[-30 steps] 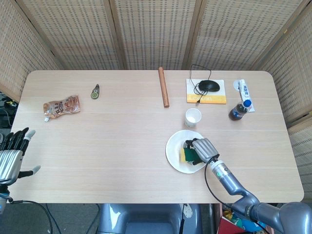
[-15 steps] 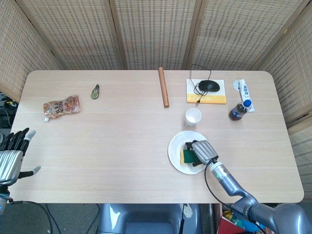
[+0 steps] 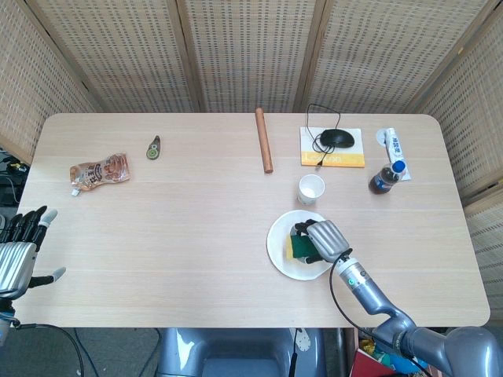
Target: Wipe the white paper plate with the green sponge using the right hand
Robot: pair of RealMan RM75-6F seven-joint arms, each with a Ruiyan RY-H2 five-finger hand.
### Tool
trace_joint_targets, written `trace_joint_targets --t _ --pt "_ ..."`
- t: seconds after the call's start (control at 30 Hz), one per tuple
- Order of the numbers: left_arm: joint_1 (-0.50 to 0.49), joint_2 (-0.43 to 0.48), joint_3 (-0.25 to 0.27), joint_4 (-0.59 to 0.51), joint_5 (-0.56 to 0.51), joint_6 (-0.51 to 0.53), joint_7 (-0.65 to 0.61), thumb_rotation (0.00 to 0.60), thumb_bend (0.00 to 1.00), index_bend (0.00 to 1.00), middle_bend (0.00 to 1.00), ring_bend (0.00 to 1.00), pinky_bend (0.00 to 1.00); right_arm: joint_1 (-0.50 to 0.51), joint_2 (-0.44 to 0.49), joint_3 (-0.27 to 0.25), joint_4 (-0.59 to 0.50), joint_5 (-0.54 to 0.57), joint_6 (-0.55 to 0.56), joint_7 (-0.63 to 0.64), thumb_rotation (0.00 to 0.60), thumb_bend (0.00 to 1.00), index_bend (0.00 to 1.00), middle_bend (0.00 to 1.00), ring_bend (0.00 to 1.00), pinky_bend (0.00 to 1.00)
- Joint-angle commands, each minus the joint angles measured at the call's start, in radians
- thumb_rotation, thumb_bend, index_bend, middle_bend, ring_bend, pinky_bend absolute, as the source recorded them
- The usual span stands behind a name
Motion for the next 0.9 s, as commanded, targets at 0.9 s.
trace_joint_targets --t 0.9 --pt "-0.005 0.007 0.003 -0.005 0.000 -0.013 -0.012 0.600 0.00 0.00 0.00 0.00 0.00 -0.037 -0.048 0.045 0.066 0.118 -0.114 0.346 0.600 0.16 0.43 0.47 0.40 0.63"
